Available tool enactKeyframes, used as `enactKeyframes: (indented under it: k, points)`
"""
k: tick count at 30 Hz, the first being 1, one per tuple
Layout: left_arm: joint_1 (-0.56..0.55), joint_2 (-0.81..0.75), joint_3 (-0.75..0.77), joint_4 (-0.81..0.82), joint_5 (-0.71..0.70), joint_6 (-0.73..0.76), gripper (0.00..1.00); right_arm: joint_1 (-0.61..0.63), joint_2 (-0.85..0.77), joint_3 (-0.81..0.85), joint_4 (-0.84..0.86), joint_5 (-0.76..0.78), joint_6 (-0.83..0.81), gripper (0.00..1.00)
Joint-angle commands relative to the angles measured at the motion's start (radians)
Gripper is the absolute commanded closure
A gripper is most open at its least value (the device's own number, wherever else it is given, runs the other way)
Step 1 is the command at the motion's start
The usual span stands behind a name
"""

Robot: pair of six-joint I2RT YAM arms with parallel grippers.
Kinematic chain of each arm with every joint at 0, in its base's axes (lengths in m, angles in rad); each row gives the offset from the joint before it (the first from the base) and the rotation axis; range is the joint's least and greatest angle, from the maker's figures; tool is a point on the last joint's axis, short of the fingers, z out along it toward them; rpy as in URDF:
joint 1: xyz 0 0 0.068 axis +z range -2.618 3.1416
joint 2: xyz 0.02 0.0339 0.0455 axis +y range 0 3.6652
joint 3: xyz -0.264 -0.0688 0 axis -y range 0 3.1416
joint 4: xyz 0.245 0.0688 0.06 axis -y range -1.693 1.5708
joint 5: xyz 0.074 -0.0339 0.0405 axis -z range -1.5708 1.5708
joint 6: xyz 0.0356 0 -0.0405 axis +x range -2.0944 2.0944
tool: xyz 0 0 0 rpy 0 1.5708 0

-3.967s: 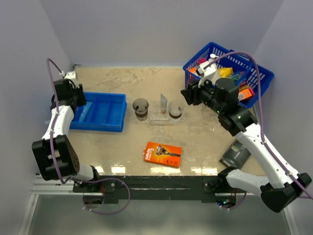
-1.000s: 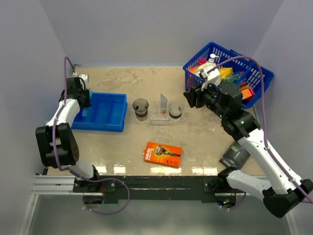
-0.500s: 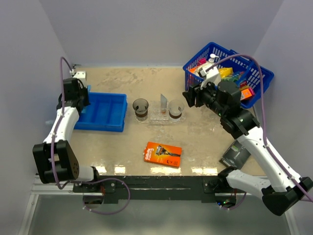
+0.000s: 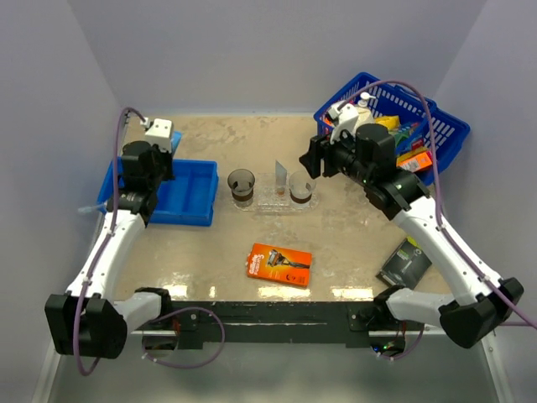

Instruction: Prepare toiletry sets of a toothbrush and toothpaste on the tray

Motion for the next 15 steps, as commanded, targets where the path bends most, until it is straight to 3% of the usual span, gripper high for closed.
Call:
enactKeyframes:
  k: [1,6,15]
  points:
    - [-0.104,-0.065,-0.008,0.109,0.062,0.019,0.98,0.025,0.062,0.057,0.016,-0.084,0.092,0.38]
    - [-0.207,-0.119,-0.027,0.118,0.128,0.014,0.98,0.151,0.148,0.129,0.013,-0.004,0.129,0.39]
    - [-0.333,-0.159,-0.060,0.147,0.199,-0.007,0.98,0.194,0.252,0.178,0.183,-0.087,0.295,0.39]
